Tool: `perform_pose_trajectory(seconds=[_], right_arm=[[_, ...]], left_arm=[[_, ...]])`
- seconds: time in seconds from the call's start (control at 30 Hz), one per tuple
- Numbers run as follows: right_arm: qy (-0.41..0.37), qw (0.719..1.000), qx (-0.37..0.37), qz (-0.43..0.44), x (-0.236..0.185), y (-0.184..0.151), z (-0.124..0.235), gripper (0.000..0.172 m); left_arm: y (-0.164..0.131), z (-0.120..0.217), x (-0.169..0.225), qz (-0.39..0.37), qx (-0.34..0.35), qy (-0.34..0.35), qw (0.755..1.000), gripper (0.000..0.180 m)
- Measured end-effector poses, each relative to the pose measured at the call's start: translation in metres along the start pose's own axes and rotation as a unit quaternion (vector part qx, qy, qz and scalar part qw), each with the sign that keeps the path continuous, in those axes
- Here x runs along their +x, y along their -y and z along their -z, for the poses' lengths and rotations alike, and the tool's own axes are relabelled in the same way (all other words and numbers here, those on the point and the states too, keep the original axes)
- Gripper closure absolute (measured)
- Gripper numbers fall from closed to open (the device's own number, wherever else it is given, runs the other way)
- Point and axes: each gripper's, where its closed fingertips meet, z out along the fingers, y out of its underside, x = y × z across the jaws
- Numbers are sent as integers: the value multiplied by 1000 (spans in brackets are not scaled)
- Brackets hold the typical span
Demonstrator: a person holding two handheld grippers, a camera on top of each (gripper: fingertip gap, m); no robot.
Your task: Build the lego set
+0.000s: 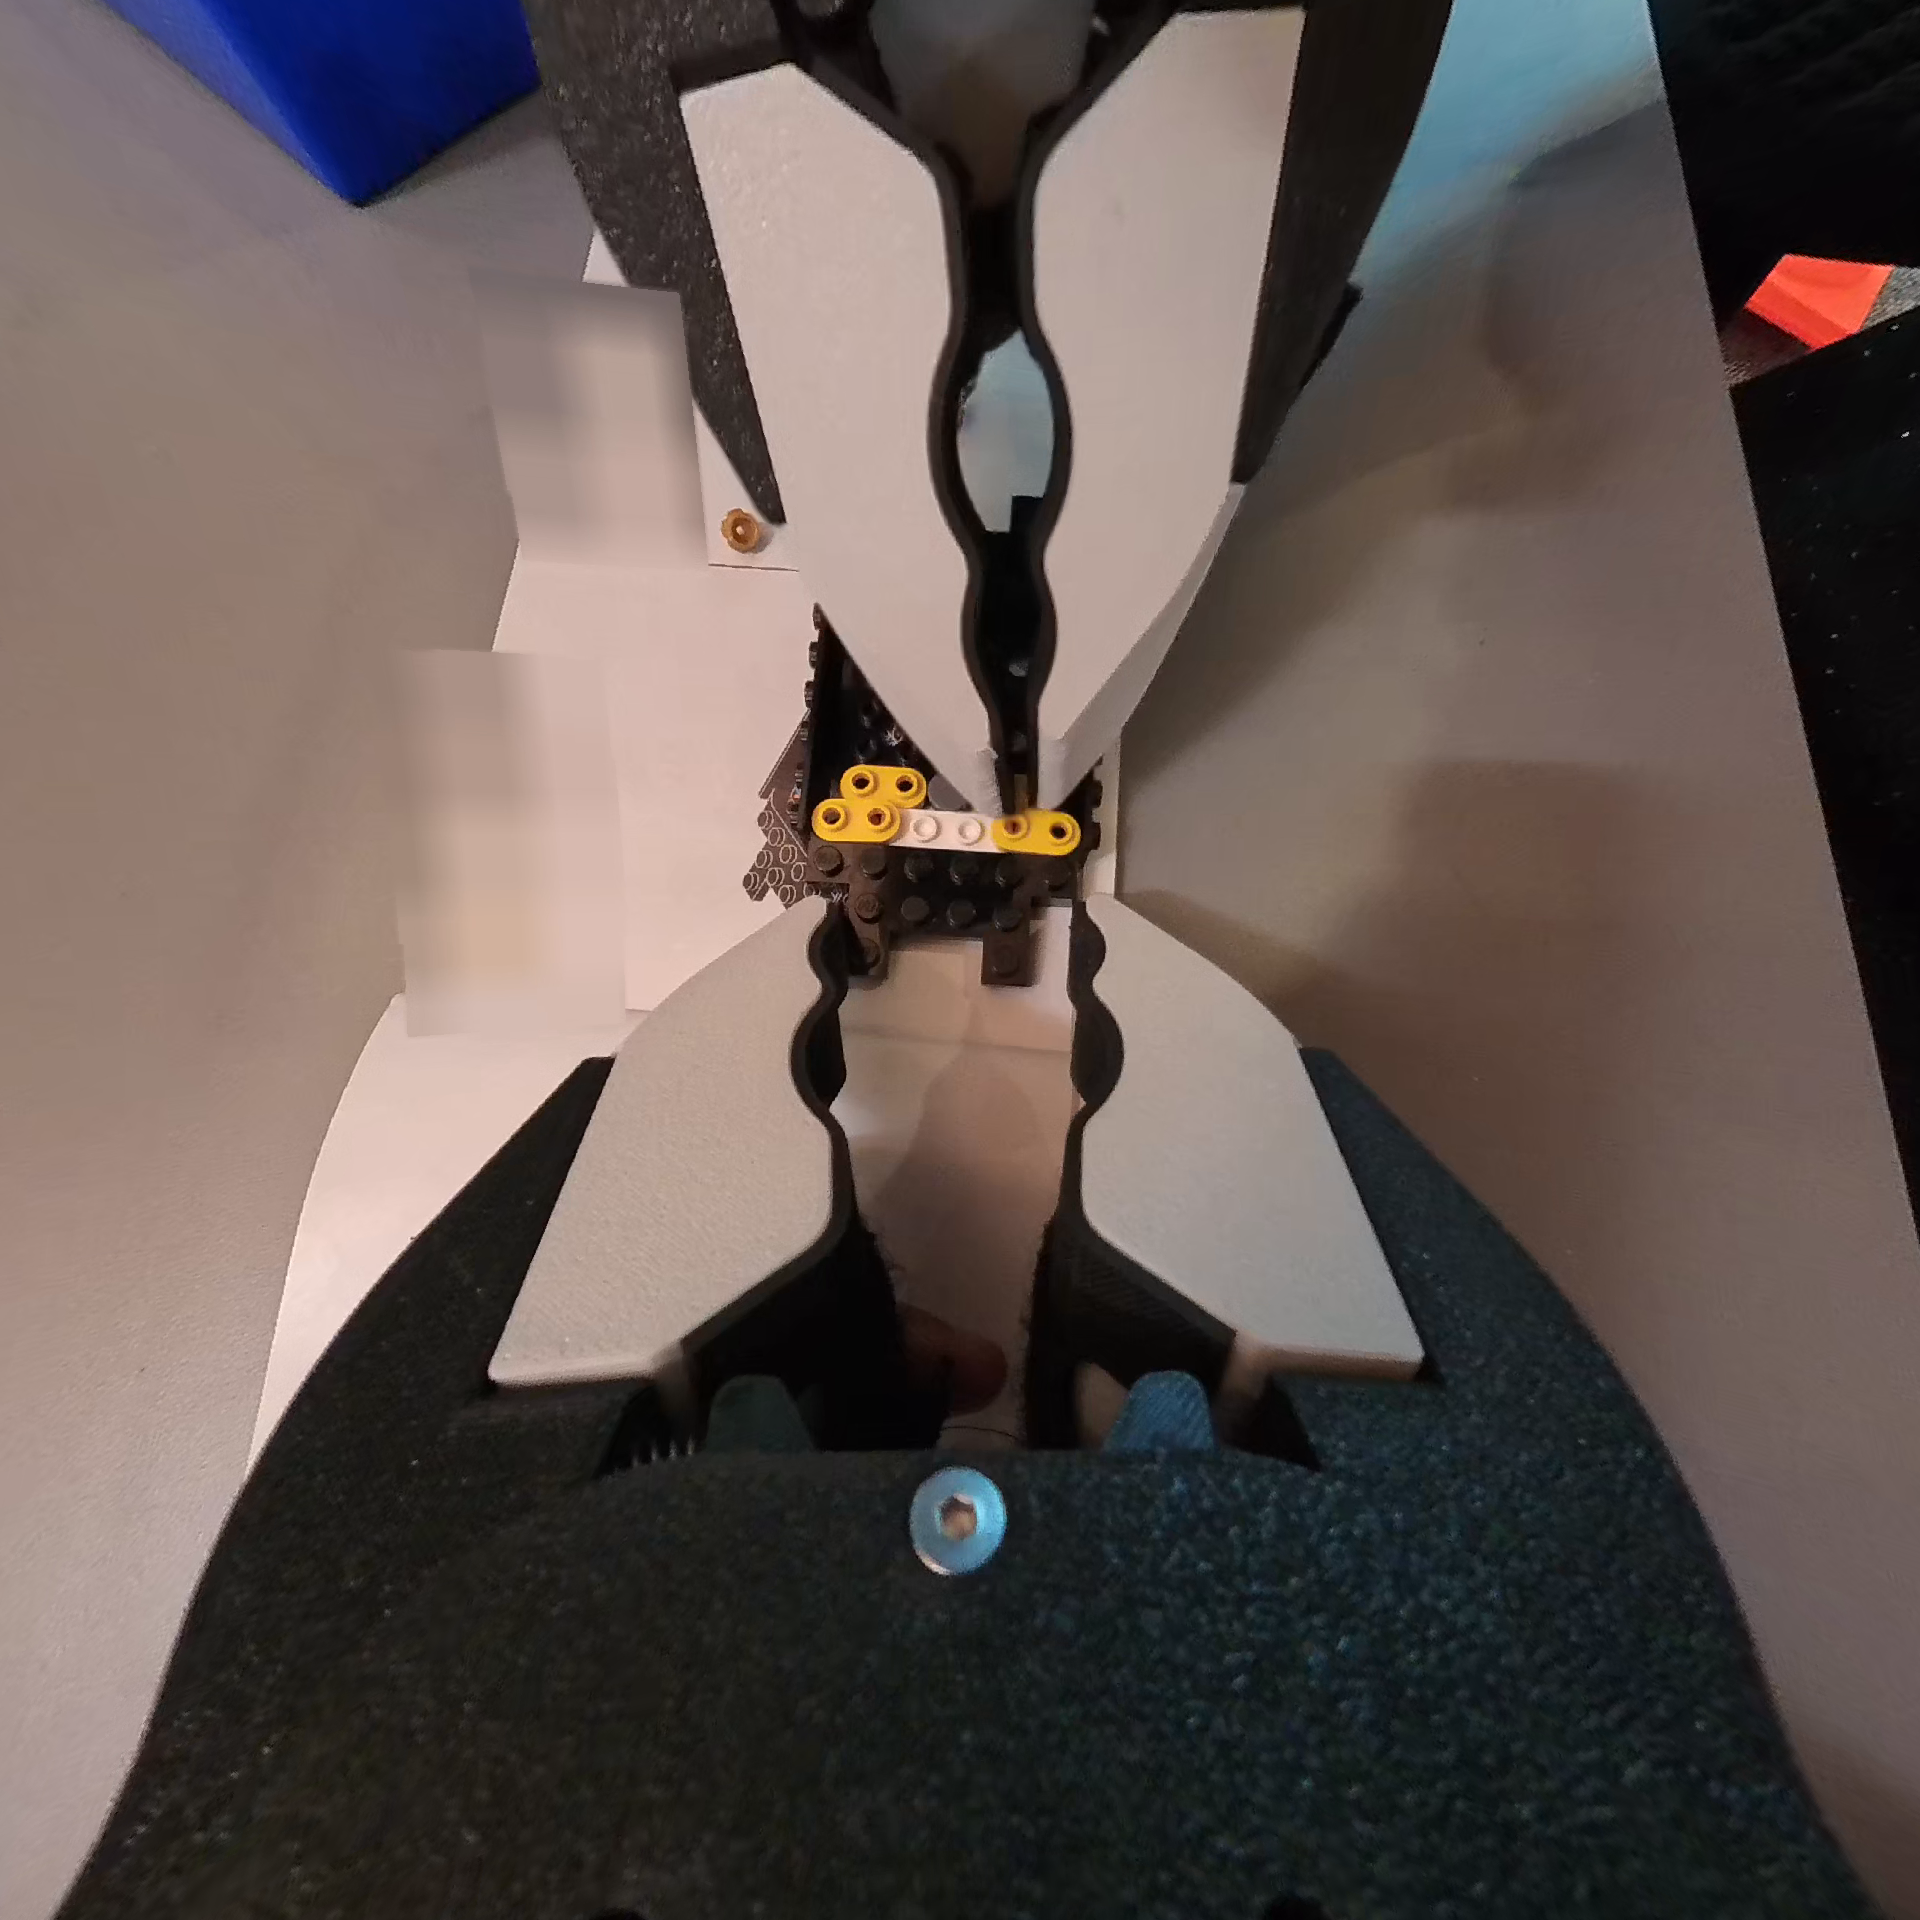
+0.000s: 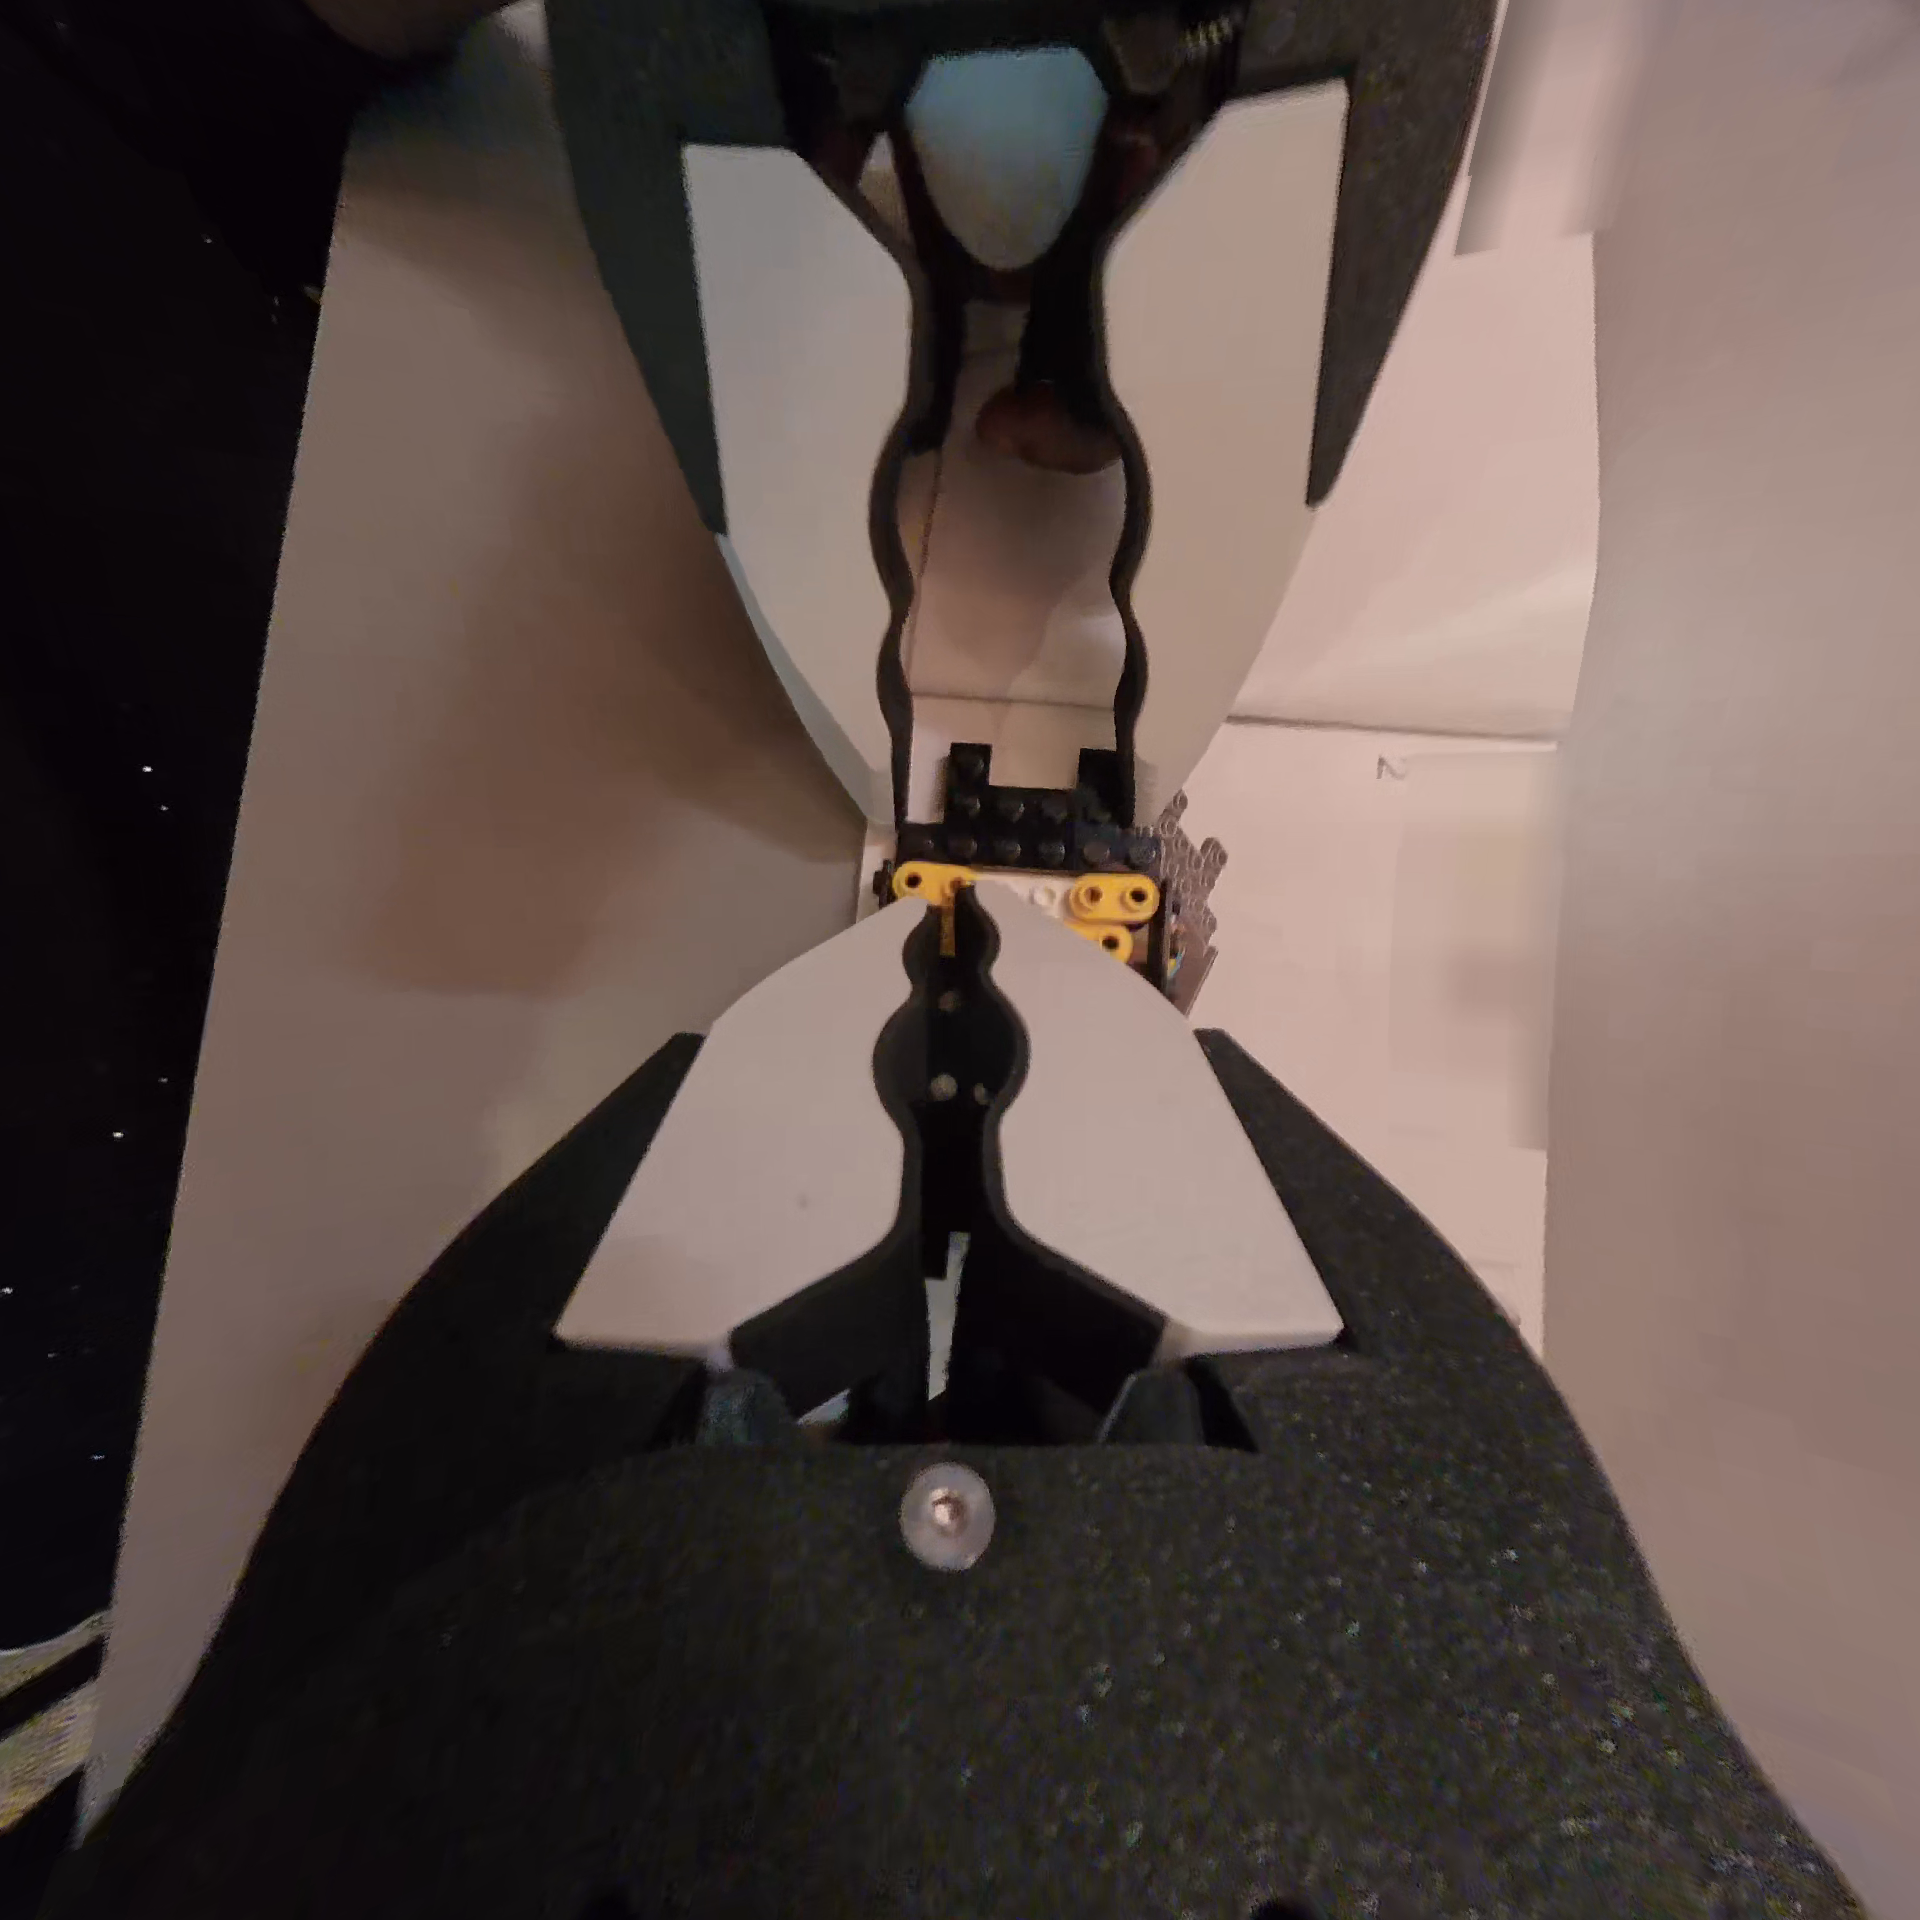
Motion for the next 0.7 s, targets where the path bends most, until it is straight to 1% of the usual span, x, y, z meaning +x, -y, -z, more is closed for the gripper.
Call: perform_pose_trajectory(seconds=[0.03, 0.17, 0.27, 0.7], right_arm=[[-5, 1000, -2, -10, -1, -1, 1, 170], [-41, 999, -3, -26, -1, -1, 0, 171], [-47, 998, -5, -29, 0, -1, 0, 170], [-51, 998, -18, 42, 0, 1, -1, 170]], left_arm=[[0, 0, 0, 0, 0, 0, 1000, 140], [0, 0, 0, -2, -2, 2, 1000, 140], [0, 0, 0, -1, -2, 2, 1000, 140], [0, -1, 0, -2, -5, 2, 1000, 140]])
